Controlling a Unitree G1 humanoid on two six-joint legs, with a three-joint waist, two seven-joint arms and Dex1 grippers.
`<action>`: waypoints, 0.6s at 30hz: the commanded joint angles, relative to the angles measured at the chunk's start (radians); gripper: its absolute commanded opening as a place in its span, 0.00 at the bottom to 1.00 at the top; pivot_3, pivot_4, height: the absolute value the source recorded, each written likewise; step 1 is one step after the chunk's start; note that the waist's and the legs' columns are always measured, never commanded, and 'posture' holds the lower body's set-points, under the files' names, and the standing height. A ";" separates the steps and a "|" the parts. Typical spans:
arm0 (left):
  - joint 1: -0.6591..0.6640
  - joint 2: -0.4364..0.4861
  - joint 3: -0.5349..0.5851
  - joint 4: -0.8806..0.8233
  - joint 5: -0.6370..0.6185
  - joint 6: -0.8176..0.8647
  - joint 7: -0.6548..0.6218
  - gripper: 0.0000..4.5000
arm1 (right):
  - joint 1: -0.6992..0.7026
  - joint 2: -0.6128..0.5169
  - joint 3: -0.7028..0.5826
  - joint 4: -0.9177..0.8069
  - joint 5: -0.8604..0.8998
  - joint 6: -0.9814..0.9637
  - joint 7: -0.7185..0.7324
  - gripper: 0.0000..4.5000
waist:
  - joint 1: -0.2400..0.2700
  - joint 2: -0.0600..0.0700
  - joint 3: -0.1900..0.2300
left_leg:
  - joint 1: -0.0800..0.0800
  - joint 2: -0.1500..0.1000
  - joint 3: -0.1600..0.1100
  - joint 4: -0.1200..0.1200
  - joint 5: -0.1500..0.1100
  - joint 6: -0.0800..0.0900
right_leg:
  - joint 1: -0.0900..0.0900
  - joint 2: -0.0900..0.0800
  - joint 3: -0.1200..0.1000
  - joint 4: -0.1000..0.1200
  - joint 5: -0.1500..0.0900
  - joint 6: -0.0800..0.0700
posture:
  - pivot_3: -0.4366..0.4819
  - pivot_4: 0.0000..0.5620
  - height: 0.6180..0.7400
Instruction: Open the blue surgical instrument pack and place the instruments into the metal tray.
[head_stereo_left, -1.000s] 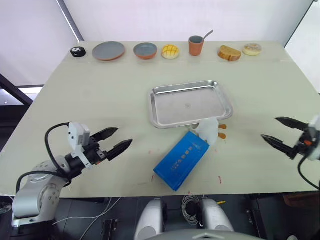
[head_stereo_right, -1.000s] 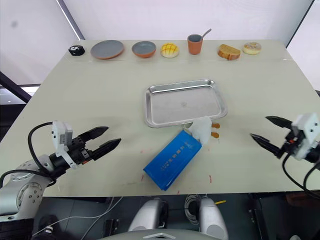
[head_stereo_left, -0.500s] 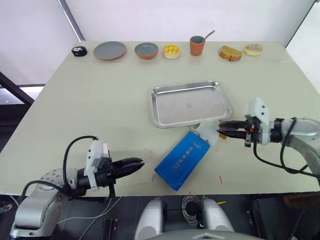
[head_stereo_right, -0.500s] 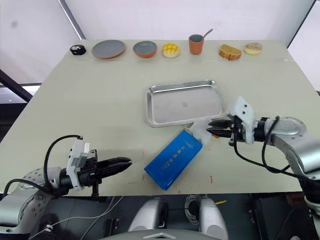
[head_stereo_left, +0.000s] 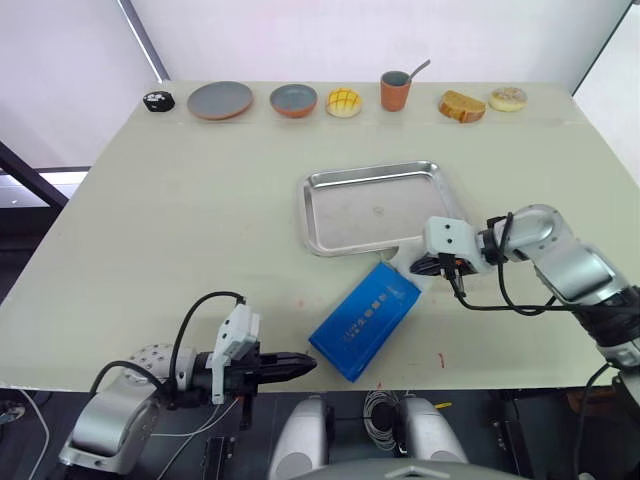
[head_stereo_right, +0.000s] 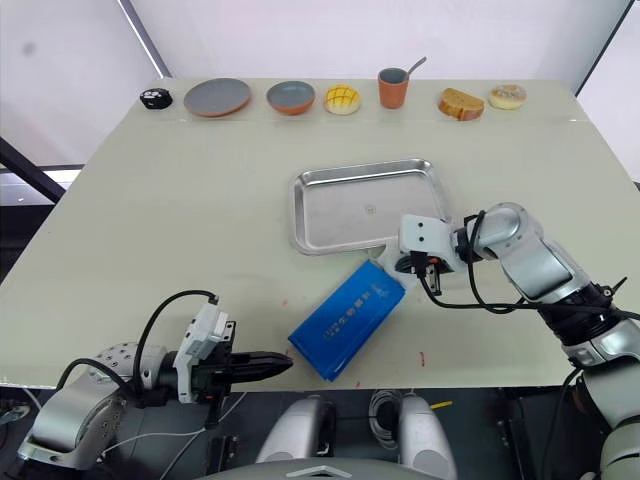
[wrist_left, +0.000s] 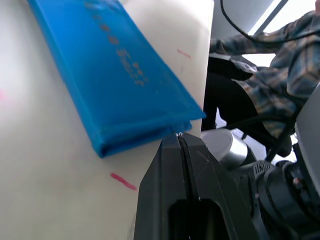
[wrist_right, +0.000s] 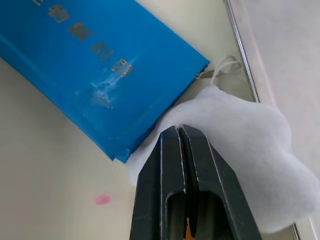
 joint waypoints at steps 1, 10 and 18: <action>-0.009 -0.002 -0.022 -0.003 0.019 -0.020 -0.002 0.00 | -0.027 0.013 0.004 0.030 -0.057 -0.030 0.009 0.01 | 0.000 0.000 0.000 | 0.000 0.000 0.000 0.000 0.000 0.000 | 0.000 0.000 0.000 0.000 0.000 0.000 | 0.48 0.27 1.00; -0.064 -0.029 -0.037 -0.053 0.002 0.054 0.089 0.00 | -0.032 0.055 0.042 0.041 -0.128 -0.075 0.077 0.01 | -0.001 0.000 0.000 | 0.000 0.000 0.000 0.000 0.000 0.000 | 0.000 0.000 0.000 0.001 0.000 0.000 | 0.48 0.27 1.00; -0.075 -0.046 -0.026 -0.031 0.017 0.050 0.133 0.00 | 0.011 0.087 0.027 -0.026 -0.098 -0.051 0.125 0.01 | -0.001 0.000 0.000 | 0.001 0.000 -0.001 0.000 0.000 0.000 | 0.000 0.000 0.000 0.001 0.000 0.000 | 0.48 0.27 1.00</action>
